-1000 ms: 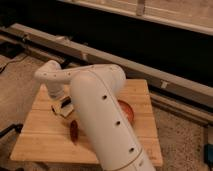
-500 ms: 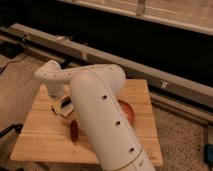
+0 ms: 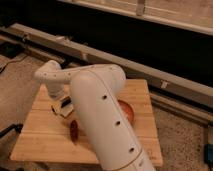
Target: Pick up the ceramic bowl
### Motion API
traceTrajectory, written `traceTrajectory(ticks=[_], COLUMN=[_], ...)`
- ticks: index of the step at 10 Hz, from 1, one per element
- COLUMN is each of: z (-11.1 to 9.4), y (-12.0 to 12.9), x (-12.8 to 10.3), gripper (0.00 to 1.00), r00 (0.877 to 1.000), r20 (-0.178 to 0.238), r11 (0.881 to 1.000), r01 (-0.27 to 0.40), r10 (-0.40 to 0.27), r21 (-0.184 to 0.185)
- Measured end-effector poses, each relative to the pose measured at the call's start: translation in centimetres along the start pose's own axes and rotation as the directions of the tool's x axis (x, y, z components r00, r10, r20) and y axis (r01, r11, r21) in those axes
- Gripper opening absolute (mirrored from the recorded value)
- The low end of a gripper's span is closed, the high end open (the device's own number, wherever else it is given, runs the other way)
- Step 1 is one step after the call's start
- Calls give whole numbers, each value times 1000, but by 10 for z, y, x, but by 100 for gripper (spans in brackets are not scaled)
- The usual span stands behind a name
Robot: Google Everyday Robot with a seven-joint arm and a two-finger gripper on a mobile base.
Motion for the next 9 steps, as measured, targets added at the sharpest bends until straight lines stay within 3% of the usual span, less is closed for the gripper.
traceTrajectory(ticks=[7,8,9], z=[-2,-10,-18], y=[0,-2,-5], x=[0,6,17], gripper=[80,80,80], r00=[1000,999,998], r20=[6,45,58], r11=[1000,1000,1000], r01=[13,21,20], r10=[-13,-21,-21], r21=[0,6,10])
